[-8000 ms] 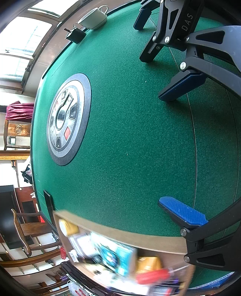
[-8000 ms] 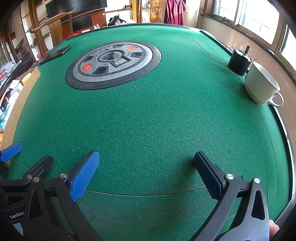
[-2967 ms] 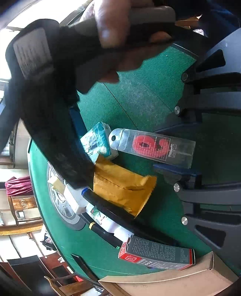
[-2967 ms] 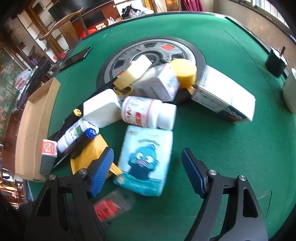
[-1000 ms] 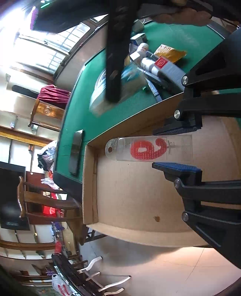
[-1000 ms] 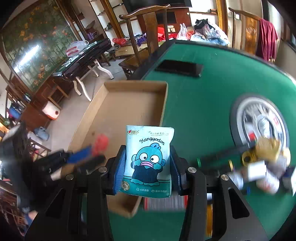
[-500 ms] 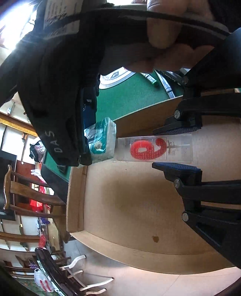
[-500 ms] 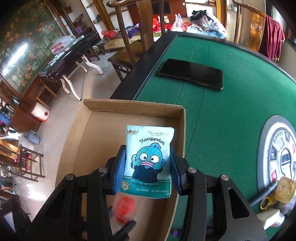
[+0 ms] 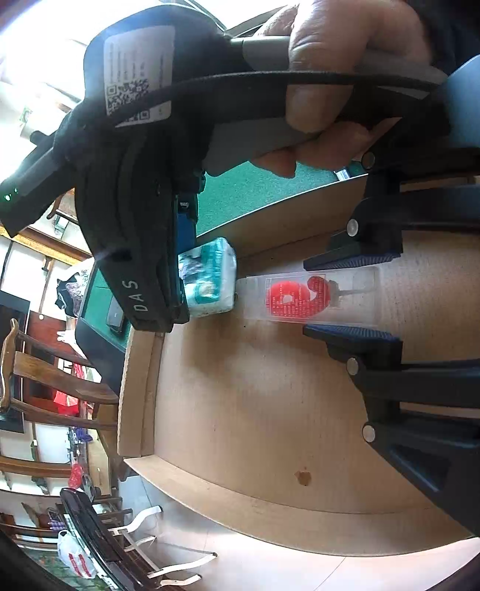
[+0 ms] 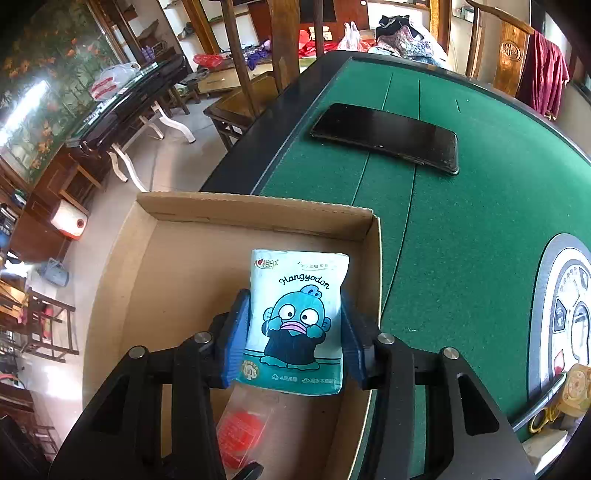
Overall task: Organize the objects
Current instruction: 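Carry both packs over the cardboard tray with both tools, then release blister pack with left tool while right tool releases tissue pack in tray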
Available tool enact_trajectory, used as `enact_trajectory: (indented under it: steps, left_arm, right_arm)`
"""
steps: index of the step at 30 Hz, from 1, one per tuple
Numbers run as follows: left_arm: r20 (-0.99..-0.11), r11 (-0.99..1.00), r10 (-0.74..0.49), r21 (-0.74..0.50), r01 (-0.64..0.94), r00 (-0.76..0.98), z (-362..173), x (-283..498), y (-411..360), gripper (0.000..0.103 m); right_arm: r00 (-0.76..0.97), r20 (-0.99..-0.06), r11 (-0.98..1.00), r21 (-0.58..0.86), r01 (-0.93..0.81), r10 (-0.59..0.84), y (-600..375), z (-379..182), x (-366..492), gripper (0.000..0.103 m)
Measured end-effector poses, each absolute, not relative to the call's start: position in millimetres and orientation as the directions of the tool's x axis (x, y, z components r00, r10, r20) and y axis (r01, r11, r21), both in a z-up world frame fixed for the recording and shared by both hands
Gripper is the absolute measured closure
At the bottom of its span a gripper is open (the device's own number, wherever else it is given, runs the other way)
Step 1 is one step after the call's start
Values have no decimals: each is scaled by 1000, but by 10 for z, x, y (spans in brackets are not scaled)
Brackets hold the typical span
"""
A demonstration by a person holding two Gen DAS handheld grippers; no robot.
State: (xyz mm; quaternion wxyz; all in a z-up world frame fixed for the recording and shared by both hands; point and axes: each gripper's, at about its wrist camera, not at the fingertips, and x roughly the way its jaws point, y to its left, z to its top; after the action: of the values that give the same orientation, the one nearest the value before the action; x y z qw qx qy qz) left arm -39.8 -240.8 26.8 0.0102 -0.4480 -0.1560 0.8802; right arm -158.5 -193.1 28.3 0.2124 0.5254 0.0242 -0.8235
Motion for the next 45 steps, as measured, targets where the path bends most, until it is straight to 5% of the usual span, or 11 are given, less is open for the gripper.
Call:
enact_trajectory:
  steps: [6,19,30,37,42,45]
  left_arm:
    - [-782,-953,159,-281,112,-603,290,-332,-2388,75]
    - [-755,-979,131,-199,35,-643,519,60,-2072,67]
    - [-756,-953,282,-150,-262,-591,594,117,-1338,66]
    - [-818,-949,219,-52,-311,-531,400,79,-1084,50]
    - [-832,-948,248,-102,-303,-497,281,92,-934,52]
    - [-821,-936,287,-130,-328,-493,275,218,-717,66]
  right_arm:
    - [-372,-884,-916,132,378,-281,-1919,293,-1606,53]
    - [-416,-803,-881,266,391,-426,-1467,713,-1340,53]
    - [-450,-688,-822,465,329,-570,-127,823,-568,53]
    - [-510,-618,-796,532,288,-598,699,764,78,53]
    - [-540,-612,-806,530,264,-578,1144,677,403,53]
    - [-529,-626,-809,536,241,-573,1300,572,490,53]
